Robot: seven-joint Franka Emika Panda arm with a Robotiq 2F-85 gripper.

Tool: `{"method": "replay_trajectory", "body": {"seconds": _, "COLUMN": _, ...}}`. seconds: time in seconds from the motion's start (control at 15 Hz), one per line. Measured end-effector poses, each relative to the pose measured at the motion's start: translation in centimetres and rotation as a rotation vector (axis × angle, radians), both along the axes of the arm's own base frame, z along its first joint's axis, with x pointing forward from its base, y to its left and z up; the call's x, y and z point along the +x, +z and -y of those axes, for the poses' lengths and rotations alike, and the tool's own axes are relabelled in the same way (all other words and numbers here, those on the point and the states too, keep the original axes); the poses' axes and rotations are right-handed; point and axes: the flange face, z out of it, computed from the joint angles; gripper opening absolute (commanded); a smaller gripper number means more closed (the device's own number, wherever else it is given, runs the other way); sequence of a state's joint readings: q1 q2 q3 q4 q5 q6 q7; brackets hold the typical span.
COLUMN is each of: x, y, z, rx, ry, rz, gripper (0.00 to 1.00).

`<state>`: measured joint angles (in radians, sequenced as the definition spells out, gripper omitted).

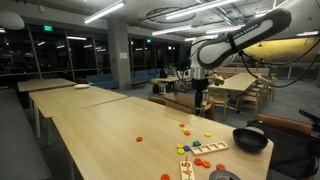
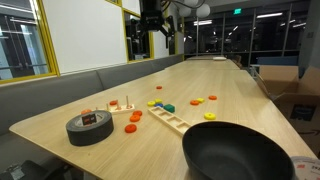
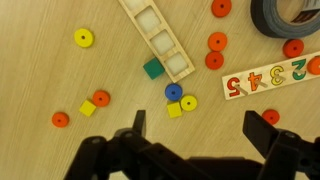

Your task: Pick up the orange object from the wooden holder and put it on the table.

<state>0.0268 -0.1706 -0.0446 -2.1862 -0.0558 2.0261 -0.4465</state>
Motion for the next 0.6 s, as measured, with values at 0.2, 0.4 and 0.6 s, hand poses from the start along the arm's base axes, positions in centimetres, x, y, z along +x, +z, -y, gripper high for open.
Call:
{"method": "replay_trajectory", "body": {"seconds": 0.2, "x": -1.4, "y": 0.0, "z": 0.8, "rx": 0.011, "ry": 0.025, "rz": -0.003, "gripper": 1.00}}
{"method": "replay_trajectory", "body": {"seconds": 0.4, "x": -2.4, "y": -0.1, "z": 1.1, "rx": 0.014, "ry": 0.026, "rz": -0.005, "gripper": 1.00}}
{"method": "replay_trajectory", "body": {"seconds": 0.6, "x": -2.7, "y": -0.1, "z": 1.1, "rx": 0.015, "ry": 0.026, "rz": -0.005, "gripper": 1.00}}
